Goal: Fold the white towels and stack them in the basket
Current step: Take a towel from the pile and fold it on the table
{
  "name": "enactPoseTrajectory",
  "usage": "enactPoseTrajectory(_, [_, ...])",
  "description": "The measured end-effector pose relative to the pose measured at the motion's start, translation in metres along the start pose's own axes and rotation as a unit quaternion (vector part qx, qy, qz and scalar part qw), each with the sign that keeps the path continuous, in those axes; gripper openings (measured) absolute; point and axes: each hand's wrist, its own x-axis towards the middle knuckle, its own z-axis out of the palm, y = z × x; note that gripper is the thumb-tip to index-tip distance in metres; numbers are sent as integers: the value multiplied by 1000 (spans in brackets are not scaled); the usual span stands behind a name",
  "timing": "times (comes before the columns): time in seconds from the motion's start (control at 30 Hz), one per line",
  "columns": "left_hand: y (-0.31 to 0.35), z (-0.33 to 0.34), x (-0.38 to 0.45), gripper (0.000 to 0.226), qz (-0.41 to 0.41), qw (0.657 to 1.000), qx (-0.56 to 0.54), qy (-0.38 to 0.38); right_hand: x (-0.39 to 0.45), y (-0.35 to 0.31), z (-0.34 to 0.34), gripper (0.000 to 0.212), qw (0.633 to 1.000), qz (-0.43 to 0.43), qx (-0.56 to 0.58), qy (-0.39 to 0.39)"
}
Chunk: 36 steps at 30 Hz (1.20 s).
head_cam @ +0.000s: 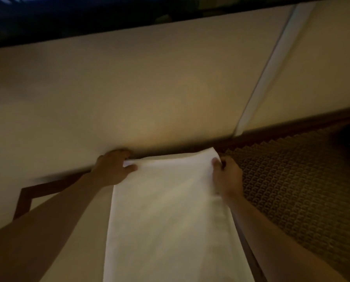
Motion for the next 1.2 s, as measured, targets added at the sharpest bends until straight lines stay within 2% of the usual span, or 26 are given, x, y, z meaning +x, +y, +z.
enactPoseTrajectory(0.1, [-2,8,0,43,-27,996,-81,34,11,5,4,25,998,-1,-56,-38])
enactPoseTrajectory(0.3, [-12,36,-8,19,-86,962,-176,188,23,-3,18,31,984,-49,-157,-65])
enactPoseTrajectory(0.37, [-8,37,-10,17,-105,955,-190,202,22,-6,23,28,979,-48,-188,-62])
enactPoseTrajectory(0.43, [4,36,-17,19,-111,947,-176,244,18,-10,26,28,969,-86,-232,-5])
enactPoseTrajectory(0.5, [21,44,-33,34,-54,951,-120,279,5,-11,31,46,943,-166,-287,26])
enactPoseTrajectory(0.57, [34,59,-54,51,28,975,-50,216,-11,-7,37,60,912,-240,-328,-52])
enactPoseTrajectory(0.63, [31,78,-69,61,39,991,-9,127,-23,6,42,68,890,-249,-359,-133])
enactPoseTrajectory(0.73, [12,87,-80,68,-4,993,-11,116,-23,11,46,73,889,-235,-369,-138])
enactPoseTrajectory(1.0, [-35,79,-115,77,-116,988,-32,92,-40,-22,87,77,867,-291,-357,-189])
enactPoseTrajectory(1.1, [-38,66,-94,82,-127,988,-28,88,-18,-35,98,80,873,-266,-364,-188])
enactPoseTrajectory(1.2, [-42,62,-78,83,-125,991,-9,49,-6,-38,102,81,883,-222,-380,-167])
